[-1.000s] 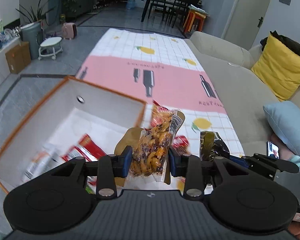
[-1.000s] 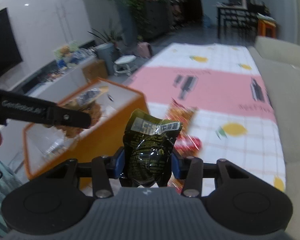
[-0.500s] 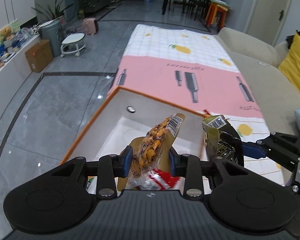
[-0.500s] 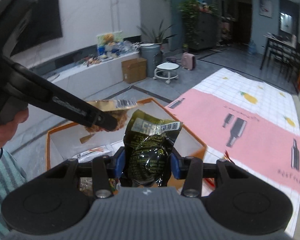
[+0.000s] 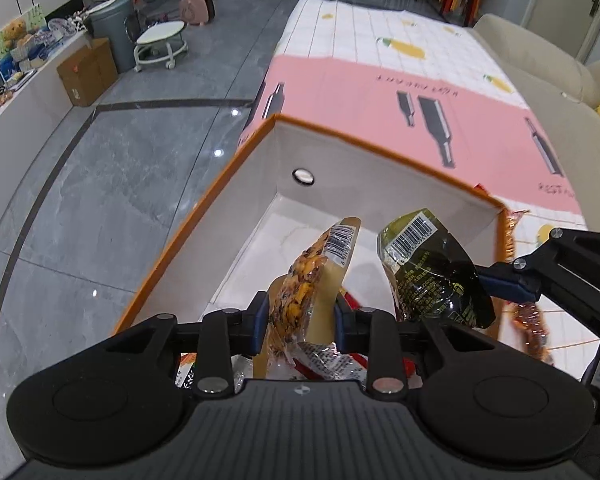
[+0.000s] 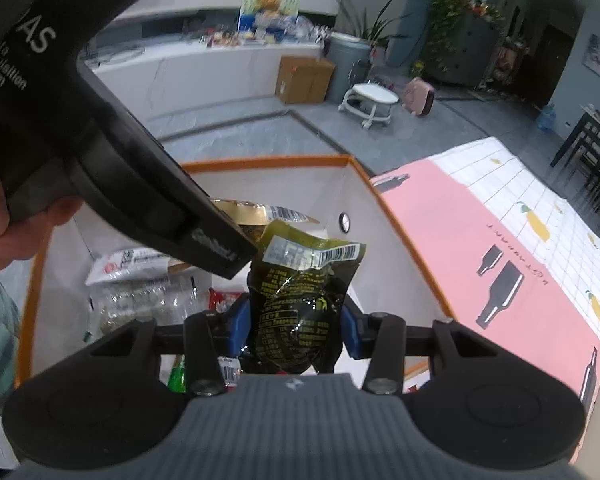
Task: Organize snacks
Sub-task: 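Lift both packets and carry them over the open box, then open both tools to release the packets into the box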
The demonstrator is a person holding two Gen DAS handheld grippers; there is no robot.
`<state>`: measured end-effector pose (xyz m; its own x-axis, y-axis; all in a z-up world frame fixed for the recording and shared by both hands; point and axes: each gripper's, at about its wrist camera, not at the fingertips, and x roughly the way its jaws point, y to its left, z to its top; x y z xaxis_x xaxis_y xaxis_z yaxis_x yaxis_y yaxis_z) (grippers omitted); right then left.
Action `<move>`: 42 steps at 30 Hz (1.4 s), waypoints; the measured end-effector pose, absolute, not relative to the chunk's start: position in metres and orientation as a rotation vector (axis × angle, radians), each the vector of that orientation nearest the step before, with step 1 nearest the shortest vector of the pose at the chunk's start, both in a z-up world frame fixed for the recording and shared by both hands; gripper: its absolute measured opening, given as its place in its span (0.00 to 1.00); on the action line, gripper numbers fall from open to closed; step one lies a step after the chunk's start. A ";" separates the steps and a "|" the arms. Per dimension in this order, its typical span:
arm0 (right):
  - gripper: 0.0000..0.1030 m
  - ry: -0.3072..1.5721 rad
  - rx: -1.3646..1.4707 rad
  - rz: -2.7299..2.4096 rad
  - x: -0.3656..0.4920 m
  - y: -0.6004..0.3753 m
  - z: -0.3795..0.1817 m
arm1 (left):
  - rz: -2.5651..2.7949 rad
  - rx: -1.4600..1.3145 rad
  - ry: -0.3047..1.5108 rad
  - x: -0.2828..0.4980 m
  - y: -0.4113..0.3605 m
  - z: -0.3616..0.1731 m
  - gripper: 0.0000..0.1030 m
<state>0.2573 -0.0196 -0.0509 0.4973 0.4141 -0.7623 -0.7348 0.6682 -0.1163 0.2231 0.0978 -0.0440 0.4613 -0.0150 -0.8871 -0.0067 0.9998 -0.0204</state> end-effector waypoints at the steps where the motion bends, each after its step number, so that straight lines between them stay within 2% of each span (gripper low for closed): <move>1: 0.42 0.786 -0.474 0.726 0.261 -0.017 -0.055 | -0.003 -0.022 1.098 0.225 0.099 -0.048 0.30; 14: 0.43 0.939 -0.557 0.715 0.281 0.000 -0.091 | -0.025 0.022 1.170 0.236 0.092 -0.072 0.28; 18: 0.43 0.966 -0.584 0.723 0.280 0.003 -0.095 | -0.038 0.015 1.195 0.238 0.090 -0.074 0.32; 32: 0.49 1.024 -0.596 0.760 0.278 0.002 -0.093 | -0.039 0.025 1.213 0.236 0.092 -0.069 0.65; 35: 0.53 1.017 -0.608 0.761 0.289 0.006 -0.092 | -0.040 0.018 1.197 0.234 0.096 -0.062 0.73; 39: 0.67 0.988 -0.617 0.749 0.288 0.004 -0.087 | -0.040 0.018 1.180 0.230 0.095 -0.054 0.77; 42: 0.73 0.956 -0.599 0.743 0.283 -0.003 -0.079 | -0.024 0.040 1.164 0.225 0.092 -0.049 0.79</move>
<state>0.2825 -0.0031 -0.0786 0.3719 0.2914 -0.8814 -0.7823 0.6095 -0.1285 0.2248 0.0924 -0.0489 0.3954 0.0017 -0.9185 0.0394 0.9990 0.0188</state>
